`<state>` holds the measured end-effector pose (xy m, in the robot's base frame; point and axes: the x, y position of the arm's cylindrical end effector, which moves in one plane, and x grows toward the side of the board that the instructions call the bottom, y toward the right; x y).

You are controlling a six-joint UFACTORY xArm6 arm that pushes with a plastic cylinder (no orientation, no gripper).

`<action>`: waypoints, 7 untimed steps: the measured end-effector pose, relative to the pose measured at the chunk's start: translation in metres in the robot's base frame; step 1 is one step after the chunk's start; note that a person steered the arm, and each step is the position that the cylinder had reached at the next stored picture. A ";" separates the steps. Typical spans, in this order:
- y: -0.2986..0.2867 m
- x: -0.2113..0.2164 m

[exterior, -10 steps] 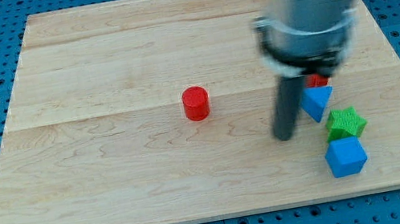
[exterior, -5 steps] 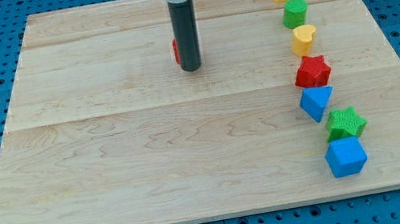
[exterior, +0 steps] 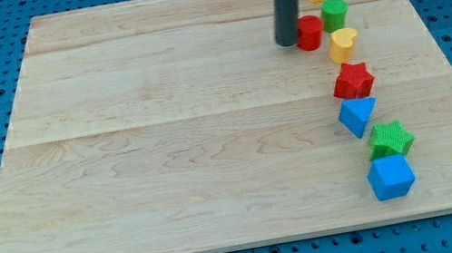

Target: Move the red circle closer to the green circle

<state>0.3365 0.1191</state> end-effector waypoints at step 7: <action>0.091 0.032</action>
